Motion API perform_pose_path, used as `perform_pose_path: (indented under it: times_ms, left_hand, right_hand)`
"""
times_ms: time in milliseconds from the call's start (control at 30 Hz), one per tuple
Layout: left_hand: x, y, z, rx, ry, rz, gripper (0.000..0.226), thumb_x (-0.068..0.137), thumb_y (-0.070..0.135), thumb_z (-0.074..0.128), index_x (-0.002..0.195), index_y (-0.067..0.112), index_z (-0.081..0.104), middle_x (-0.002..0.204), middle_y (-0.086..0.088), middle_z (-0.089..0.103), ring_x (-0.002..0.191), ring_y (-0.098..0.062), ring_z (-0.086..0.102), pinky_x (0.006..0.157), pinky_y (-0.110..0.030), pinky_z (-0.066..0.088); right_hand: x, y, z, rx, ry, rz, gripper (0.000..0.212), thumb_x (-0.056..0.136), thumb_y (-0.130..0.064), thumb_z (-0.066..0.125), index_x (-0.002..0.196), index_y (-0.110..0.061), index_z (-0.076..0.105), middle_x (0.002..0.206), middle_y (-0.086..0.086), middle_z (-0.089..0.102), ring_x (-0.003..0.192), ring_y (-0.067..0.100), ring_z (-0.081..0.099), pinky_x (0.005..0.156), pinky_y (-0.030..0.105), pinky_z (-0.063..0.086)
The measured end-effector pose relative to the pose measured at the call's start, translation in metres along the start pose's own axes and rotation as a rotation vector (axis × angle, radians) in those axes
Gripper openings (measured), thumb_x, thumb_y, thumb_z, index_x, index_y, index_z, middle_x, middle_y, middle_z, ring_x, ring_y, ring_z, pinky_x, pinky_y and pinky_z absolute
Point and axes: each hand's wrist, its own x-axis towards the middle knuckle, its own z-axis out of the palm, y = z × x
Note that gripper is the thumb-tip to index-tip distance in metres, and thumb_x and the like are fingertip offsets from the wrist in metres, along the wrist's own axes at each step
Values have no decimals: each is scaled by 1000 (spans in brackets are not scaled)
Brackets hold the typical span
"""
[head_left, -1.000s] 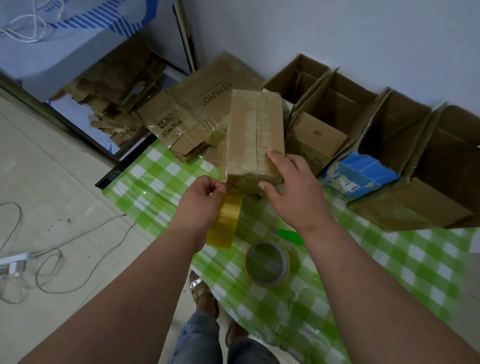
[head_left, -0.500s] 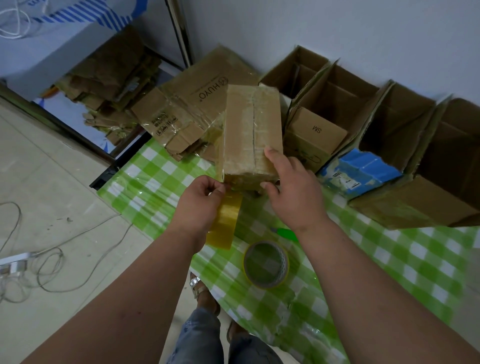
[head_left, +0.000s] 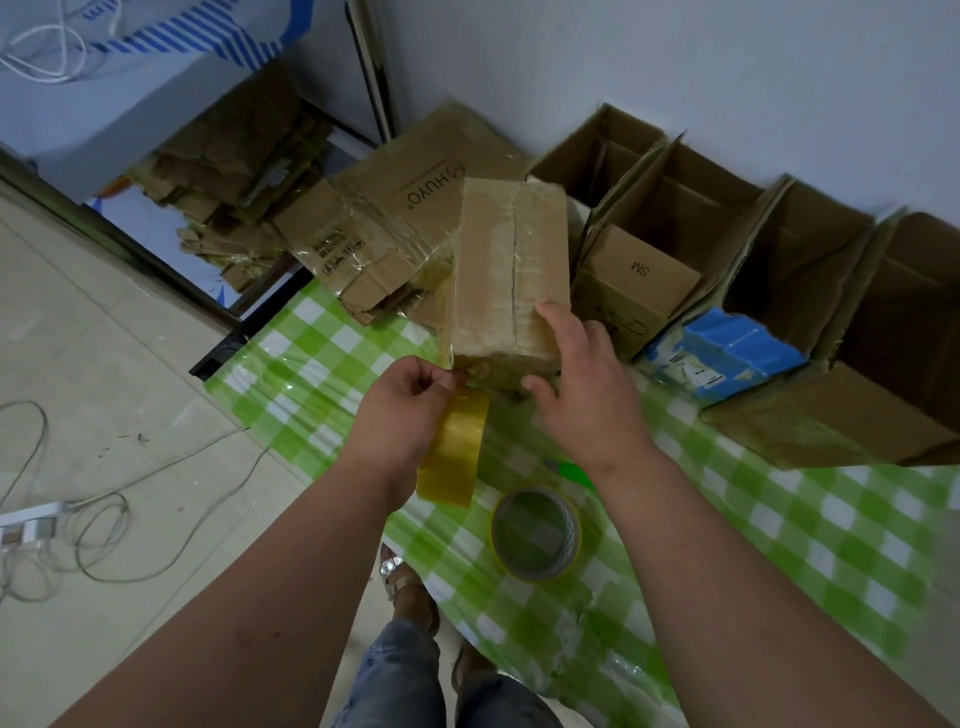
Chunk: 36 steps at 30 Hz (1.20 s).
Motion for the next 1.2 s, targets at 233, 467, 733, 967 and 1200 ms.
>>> perform_pose_path:
  times_ms: [233, 467, 733, 967, 1200]
  left_hand:
    - [-15, 5, -6, -140, -34, -43, 12, 99, 12, 56, 87, 13, 58, 103, 6, 75, 82, -26, 54, 66, -40, 43]
    - [-28, 12, -7, -245, -18, -21, 11, 96, 7, 58, 86, 10, 60, 110, -3, 73, 88, -23, 65, 79, -46, 52]
    - [-43, 15, -13, 62, 142, 133, 14, 93, 20, 66, 80, 15, 65, 75, 3, 62, 72, -11, 53, 64, -23, 44]
    - [-57, 23, -18, 76, 108, 223, 13, 93, 15, 64, 80, 15, 64, 75, 0, 58, 69, -10, 53, 64, -20, 46]
    - [-67, 36, -17, -59, 108, 267, 15, 91, 11, 66, 78, 18, 64, 67, 5, 61, 60, -1, 57, 57, -11, 45]
  right_hand:
    - [-48, -14, 5, 387, 178, 283, 25, 82, -34, 63, 101, -23, 52, 91, -6, 56, 78, 6, 54, 67, 26, 47]
    - [-84, -57, 19, 763, -392, 293, 19, 91, -44, 61, 104, -30, 61, 95, -13, 68, 87, 0, 63, 72, 14, 49]
    - [-86, -65, 7, 394, -236, 65, 28, 92, -47, 54, 82, -26, 39, 67, -4, 45, 71, 21, 46, 57, 38, 38]
    - [-91, -68, -1, 207, -137, -13, 32, 90, -53, 51, 78, -32, 31, 60, -11, 34, 64, 20, 43, 61, 32, 31]
    - [-80, -71, -17, 26, -84, 60, 38, 91, -60, 50, 92, -22, 56, 73, -1, 57, 69, 24, 53, 61, 30, 31]
